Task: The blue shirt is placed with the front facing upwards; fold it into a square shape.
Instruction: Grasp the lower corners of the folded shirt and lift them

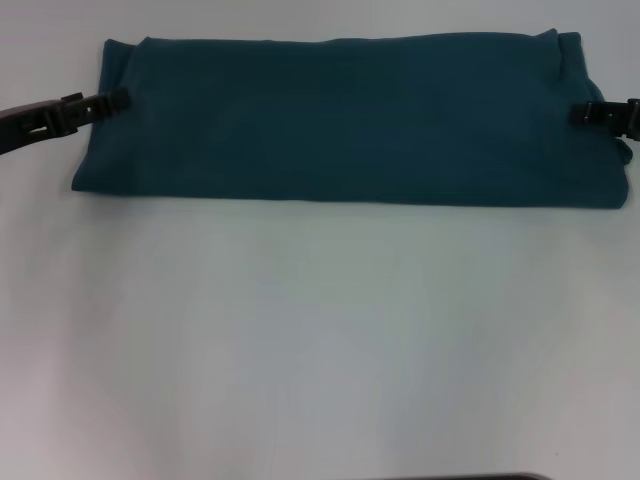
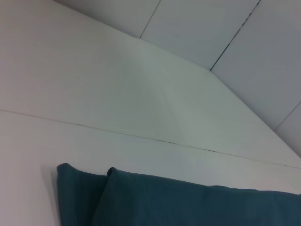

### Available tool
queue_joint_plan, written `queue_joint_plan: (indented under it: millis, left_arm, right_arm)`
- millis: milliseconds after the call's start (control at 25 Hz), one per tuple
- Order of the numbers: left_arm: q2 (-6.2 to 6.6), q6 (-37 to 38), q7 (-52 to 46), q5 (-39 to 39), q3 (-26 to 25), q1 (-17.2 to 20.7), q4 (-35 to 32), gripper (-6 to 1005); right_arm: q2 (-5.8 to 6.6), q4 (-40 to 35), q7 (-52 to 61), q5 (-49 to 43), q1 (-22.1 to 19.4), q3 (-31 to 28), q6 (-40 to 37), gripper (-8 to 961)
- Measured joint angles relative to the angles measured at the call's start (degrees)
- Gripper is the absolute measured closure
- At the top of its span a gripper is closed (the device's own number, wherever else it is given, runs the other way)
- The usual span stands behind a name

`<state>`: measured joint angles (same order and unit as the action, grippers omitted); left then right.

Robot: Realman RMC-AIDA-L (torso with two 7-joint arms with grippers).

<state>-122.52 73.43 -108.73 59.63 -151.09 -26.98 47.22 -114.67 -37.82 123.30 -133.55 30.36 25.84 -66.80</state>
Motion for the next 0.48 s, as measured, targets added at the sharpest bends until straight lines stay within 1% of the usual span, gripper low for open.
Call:
queue_joint_plan:
  millis: [200,480]
  left_arm:
    - [0.0,-0.05,0.07,0.06,0.0,0.0,-0.03,151]
    - [0.0,-0.04,0.14,0.06,0.0,0.0,-0.05,151]
  right_arm:
    - [-0.31,0.14,-0.02,-0.12,0.15,0.0,-0.53,207]
    - [-0.49,0.07,-0.18,0.15,0.32,-0.17,-3.63,207]
